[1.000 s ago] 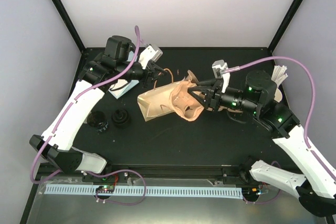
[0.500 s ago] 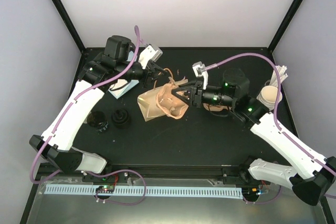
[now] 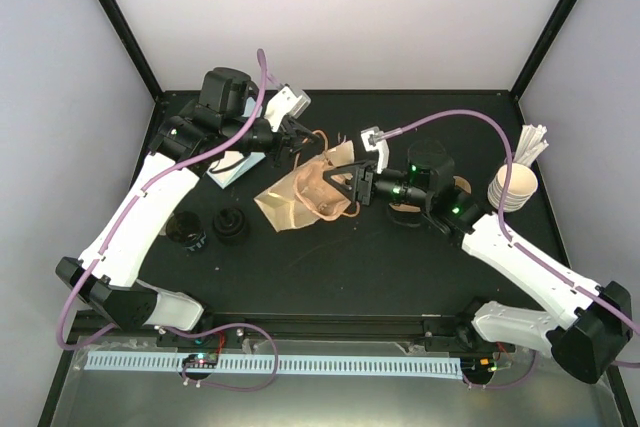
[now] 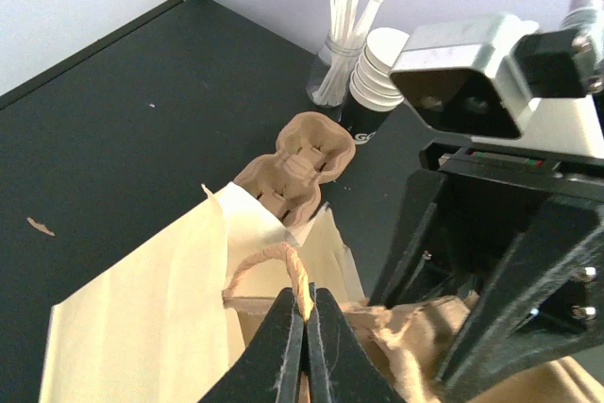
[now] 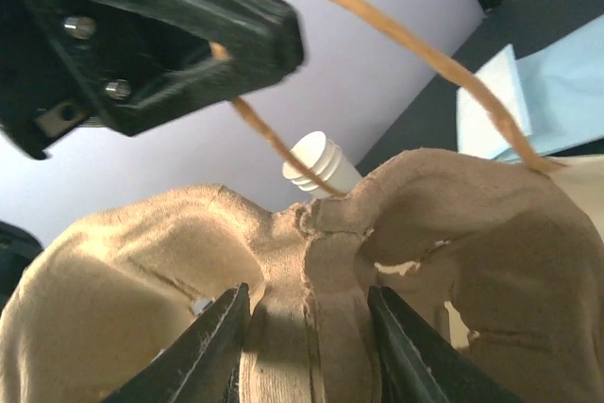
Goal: Pack the takeout coffee
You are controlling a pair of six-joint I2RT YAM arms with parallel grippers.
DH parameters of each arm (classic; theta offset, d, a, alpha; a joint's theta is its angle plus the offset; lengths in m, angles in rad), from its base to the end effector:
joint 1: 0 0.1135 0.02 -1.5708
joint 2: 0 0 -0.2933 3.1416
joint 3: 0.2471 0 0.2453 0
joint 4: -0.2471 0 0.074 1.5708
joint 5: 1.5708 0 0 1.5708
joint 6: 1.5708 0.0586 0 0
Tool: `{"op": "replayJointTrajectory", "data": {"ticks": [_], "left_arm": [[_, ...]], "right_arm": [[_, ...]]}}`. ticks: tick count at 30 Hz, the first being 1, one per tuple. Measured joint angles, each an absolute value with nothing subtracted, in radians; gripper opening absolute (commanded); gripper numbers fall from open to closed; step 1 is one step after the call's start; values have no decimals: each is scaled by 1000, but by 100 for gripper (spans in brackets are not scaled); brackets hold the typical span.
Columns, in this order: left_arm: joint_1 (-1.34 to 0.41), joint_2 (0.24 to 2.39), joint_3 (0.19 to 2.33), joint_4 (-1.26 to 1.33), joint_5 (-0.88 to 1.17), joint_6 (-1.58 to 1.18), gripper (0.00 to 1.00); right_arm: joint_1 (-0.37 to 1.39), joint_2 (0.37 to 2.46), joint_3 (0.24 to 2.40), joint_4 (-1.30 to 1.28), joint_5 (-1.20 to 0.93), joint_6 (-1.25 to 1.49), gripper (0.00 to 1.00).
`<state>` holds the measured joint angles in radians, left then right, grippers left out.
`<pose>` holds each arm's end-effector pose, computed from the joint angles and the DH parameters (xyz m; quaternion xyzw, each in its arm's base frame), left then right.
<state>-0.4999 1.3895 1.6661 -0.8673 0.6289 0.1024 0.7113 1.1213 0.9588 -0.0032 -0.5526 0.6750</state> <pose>0.2295 -0.1646 0.4571 0.3879 0.7581 -0.3559 0.3849 0.1762 0.1925 0.3780 -0.1896 0.7309 0.5574 0.3452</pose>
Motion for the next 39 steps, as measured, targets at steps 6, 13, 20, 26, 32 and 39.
{"op": "replayJointTrajectory", "data": {"ticks": [6,13,20,26,32,39], "left_arm": [[-500,1390,1668,-867,629,102,2],[-500,1390,1668,-867,629,102,2],[-500,1390,1669,-868,629,102,2],[-500,1390,1670,-867,629,102,2],[-505,1390,1673,-868,630,102,1],[-506,1390,1686,-878,631,103,2]], "right_arm": [[711,1130,926,0,-495,675,36],[726,1131,918,-28,-419,625,35],[742,1131,918,-100,-313,520,35],[781,1136,926,-152,-202,443,34],[857,1161,949,-173,-49,376,34],[889,1165,949,-172,78,324,32]]}}
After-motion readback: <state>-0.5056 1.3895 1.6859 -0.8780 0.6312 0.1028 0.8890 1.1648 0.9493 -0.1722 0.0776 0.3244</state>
